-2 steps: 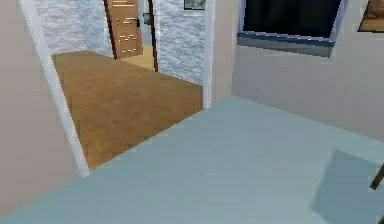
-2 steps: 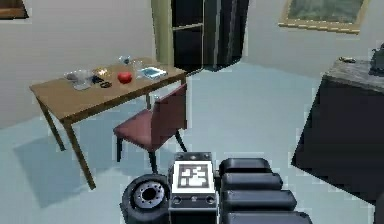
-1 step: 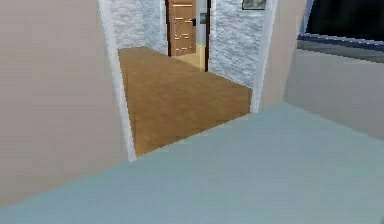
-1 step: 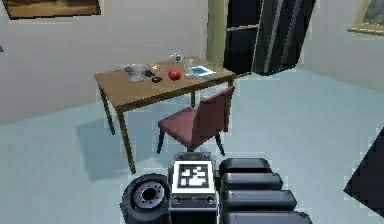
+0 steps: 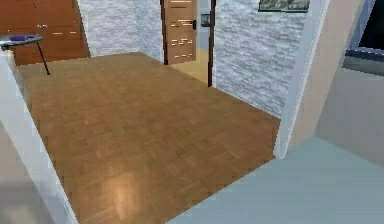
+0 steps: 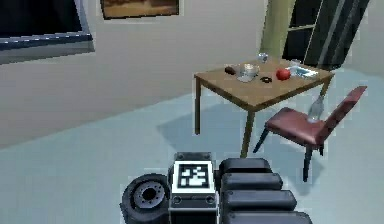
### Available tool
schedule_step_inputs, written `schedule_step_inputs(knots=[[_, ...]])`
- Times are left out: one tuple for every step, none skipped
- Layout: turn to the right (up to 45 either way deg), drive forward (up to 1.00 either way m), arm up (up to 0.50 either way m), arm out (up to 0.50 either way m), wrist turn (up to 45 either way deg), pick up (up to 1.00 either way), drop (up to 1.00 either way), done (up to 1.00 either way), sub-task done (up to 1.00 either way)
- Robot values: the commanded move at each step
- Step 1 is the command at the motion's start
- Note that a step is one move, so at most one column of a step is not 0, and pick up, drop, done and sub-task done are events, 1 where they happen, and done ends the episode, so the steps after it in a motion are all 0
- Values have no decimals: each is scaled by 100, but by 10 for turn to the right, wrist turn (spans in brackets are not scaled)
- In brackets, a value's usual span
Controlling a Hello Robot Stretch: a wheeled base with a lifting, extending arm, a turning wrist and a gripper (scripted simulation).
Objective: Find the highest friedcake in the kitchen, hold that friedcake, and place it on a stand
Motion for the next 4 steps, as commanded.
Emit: schedule_step_inputs(knots=[[0, 70, 0, 0, 0, 0, 0, 0, 0], [-300, 0, 0, 0, 0, 0, 0, 0, 0], [-30, 0, 0, 0, 0, 0, 0, 0, 0], [0, 5, 0, 0, 0, 0, 0, 0, 0]])
